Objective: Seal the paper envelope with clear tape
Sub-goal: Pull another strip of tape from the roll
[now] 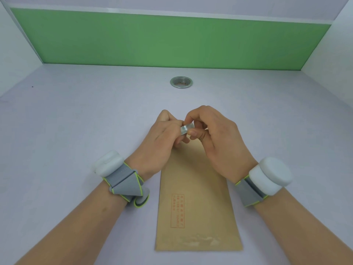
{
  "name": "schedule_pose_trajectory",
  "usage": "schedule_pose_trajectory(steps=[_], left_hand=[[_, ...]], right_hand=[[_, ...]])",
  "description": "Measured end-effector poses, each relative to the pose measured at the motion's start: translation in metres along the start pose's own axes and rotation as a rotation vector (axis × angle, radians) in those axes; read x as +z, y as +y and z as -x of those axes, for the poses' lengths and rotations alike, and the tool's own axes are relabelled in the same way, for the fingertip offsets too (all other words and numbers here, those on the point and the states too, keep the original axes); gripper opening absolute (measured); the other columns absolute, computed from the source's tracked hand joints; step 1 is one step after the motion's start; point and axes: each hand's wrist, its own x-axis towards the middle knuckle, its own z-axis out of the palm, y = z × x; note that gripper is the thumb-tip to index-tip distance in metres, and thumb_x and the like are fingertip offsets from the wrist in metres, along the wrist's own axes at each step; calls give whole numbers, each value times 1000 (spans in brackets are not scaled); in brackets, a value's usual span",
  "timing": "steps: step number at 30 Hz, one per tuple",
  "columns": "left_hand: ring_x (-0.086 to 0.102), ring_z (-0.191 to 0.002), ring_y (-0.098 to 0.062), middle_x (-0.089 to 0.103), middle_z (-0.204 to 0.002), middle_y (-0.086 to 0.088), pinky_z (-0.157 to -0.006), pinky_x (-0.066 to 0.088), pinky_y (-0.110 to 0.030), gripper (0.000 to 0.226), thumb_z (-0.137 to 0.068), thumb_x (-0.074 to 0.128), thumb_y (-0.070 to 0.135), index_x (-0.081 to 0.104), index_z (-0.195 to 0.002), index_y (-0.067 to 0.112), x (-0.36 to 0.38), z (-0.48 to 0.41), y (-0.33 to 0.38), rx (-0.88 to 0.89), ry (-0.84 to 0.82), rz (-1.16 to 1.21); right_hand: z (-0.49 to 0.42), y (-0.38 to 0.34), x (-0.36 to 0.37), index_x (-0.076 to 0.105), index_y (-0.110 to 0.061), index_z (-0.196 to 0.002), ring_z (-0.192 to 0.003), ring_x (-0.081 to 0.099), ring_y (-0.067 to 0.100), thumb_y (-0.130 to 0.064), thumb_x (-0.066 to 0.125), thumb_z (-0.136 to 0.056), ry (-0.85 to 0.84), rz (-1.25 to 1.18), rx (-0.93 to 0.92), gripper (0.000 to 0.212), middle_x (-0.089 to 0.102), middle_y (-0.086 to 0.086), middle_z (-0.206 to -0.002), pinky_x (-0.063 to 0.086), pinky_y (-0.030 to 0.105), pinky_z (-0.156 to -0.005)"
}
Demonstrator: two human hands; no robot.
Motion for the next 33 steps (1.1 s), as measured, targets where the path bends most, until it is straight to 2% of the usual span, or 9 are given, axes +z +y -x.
schedule_pose_trajectory(steps=[3,7,10,13,17,20,22,28,33], left_hand=[[55,-77,-10,35,-85,0,-71,41,-30,34,-76,31,24,46,-65,-4,0,-1,-3,8,-12,11],[55,-82,-10,37,-87,2,-73,43,-28,41,-69,32,38,57,-70,6,-2,0,0,16,-42,-12],[53,-82,4,43,-94,-5,-75,47,-28,32,-80,36,28,65,-79,16,0,1,2,21,-54,-74],[54,-89,5,43,-103,-10,-84,49,-24,28,-90,38,34,64,-99,25,1,2,2,70,-36,-184],[55,-87,1,41,-96,-3,-84,46,-15,14,-90,47,39,60,-85,41,1,2,1,103,31,-238],[52,-80,-8,39,-90,-4,-78,44,-14,17,-86,55,35,68,-84,24,2,0,0,104,112,-355],[47,-74,-4,35,-84,2,-74,41,-12,27,-83,58,37,69,-85,13,2,-1,-1,121,157,-434],[46,-69,-4,31,-78,7,-67,37,-6,26,-83,59,38,68,-79,14,2,0,-2,143,195,-494],[49,-73,-10,30,-79,6,-69,38,-12,28,-81,60,41,69,-84,14,3,-1,-3,131,191,-527]], right_hand=[[0,0,-2,57,-10,-96,-70,55,11,-11,49,-90,7,-3,19,10,47,-7,-75,45,23,-68],[0,2,-3,58,-10,-97,-71,61,18,-12,47,-91,24,-11,39,13,49,-3,-79,46,21,-69],[0,4,-4,61,-12,-101,-73,56,12,-11,49,-91,82,43,54,15,51,-1,-80,44,18,-69],[1,5,-6,64,-15,-109,-79,58,7,-15,52,-92,145,39,96,20,56,-2,-90,47,13,-74],[2,2,-6,63,-19,-117,-85,66,11,-21,54,-91,163,-14,110,28,63,0,-101,55,24,-78],[2,1,-4,65,-20,-116,-85,65,13,-22,55,-90,189,39,84,28,67,1,-103,56,33,-76],[2,1,-4,67,-20,-112,-86,65,13,-20,57,-89,207,36,74,25,68,1,-105,56,33,-76],[2,-1,-4,72,-16,-101,-91,67,6,-19,65,-83,213,47,74,20,73,-1,-103,54,26,-83],[2,-1,-5,72,-13,-97,-91,65,4,-15,69,-81,175,-66,195,16,73,-1,-100,53,19,-83]])
